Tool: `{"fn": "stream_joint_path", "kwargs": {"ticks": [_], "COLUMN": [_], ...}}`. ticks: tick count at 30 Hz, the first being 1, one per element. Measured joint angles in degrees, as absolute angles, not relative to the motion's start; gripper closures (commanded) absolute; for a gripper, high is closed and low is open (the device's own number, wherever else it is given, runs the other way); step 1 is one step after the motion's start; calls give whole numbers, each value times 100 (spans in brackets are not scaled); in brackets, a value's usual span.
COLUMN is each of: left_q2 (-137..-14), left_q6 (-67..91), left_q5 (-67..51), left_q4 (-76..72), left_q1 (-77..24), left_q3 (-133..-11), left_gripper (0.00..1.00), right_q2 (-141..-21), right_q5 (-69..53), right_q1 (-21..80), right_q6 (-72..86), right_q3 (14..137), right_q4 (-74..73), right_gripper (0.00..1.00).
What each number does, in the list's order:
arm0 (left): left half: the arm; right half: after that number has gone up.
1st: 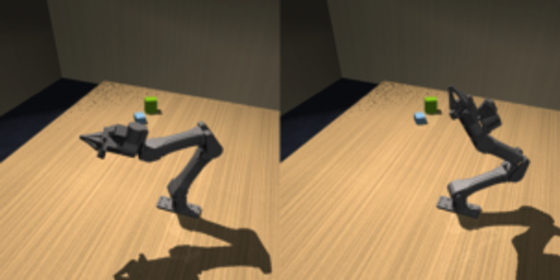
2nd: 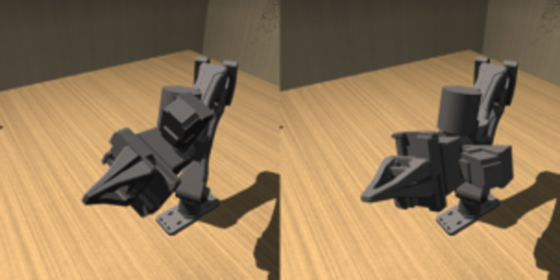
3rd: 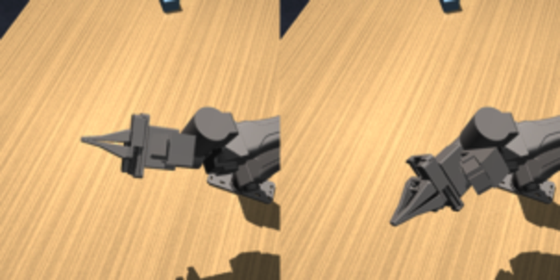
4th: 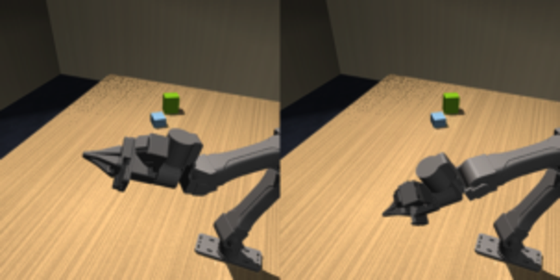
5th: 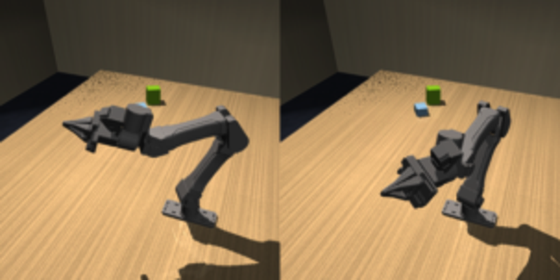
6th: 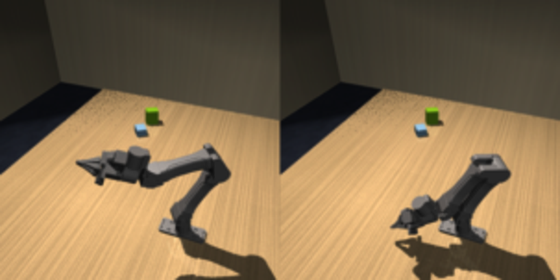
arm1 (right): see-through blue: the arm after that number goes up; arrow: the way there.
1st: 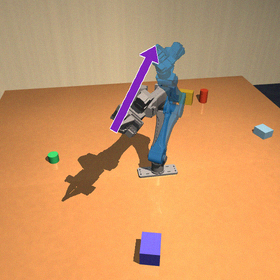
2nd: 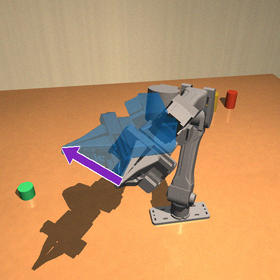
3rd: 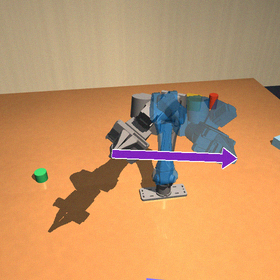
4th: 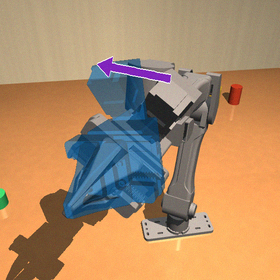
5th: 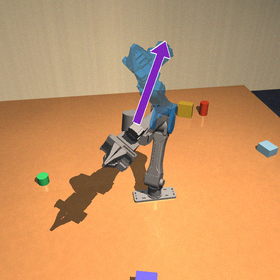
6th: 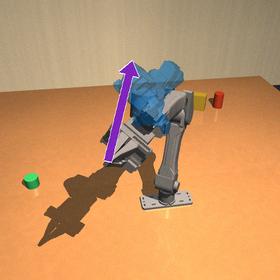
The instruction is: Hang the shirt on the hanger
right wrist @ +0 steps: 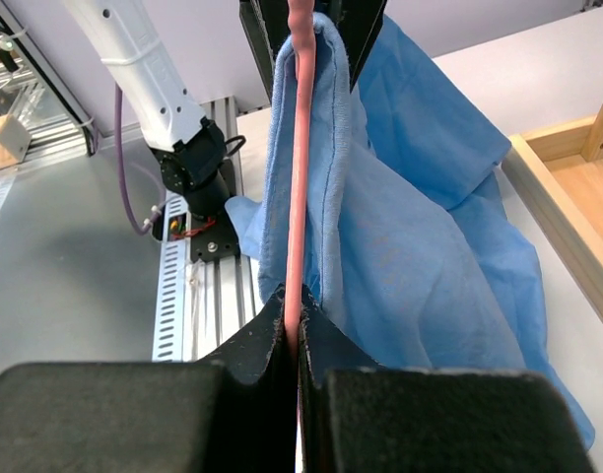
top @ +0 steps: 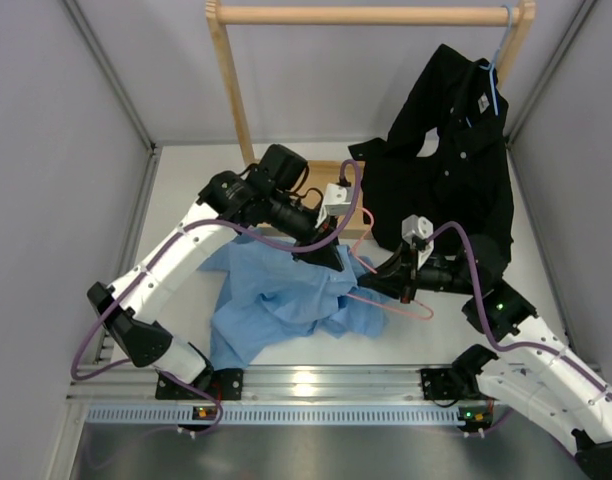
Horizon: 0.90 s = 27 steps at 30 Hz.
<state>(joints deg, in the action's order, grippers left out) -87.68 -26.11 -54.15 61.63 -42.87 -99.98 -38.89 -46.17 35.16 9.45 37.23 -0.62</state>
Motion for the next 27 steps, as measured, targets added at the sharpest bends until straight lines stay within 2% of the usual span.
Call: {"fn": "stream_joint_path", "kwargs": {"ticks": [2, 7, 8, 9, 11, 14, 16, 17, 19, 23, 27], "left_q2": [-8735, -8696, -8689, -8683, -8659, -8593, -8438, -8307, -7966, -7231, -6578], "left_q6": [-2633, -2718, -2720, -2727, -2740, -2729, -2543, -2434, -2163, -1559, -974], "left_q5": [-5422, -5459, -5459, -5457, -5378, -5100, -4742, -4521, -3931, -2792, -2097], "left_q4": [6163, 6165, 6165, 6165, 6165, 6156, 5979, 5883, 5647, 5153, 4606], "left_q1": [-4298, -4318, -4318, -4322, -4307, -4250, -4230, -4228, -4224, -4224, -4204], "left_q3": [-9996, -9992, -9992, -9992, -9992, -9992, -9865, -9747, -9452, -8969, -8593], "left_gripper": [100, 100, 100, 100, 100, 100, 100, 100, 100, 100, 100], "right_q2": [-3887, -3850, -3846, -3839, -3798, -3607, -3363, -3179, -2808, -1927, -1872], "right_q5": [-4619, -4628, -4628, -4626, -4635, -4372, -3824, -3485, -2768, -1494, -1225], "right_q1": [3509, 3509, 3509, 3509, 3509, 3514, 3514, 3511, 3514, 3511, 3511], "right_q6": [915, 906, 906, 910, 930, 884, 963, 1033, 1219, 1745, 2167], "right_q3": [3730, 3732, 3732, 3732, 3732, 3741, 3758, 3760, 3758, 3656, 3354], "right_q4": [-51, -30, -30, -27, -49, -145, -397, -578, -965, -1559, -1640], "right_gripper": [100, 100, 96, 85, 53, 40, 36, 27, 21, 21, 28]}}
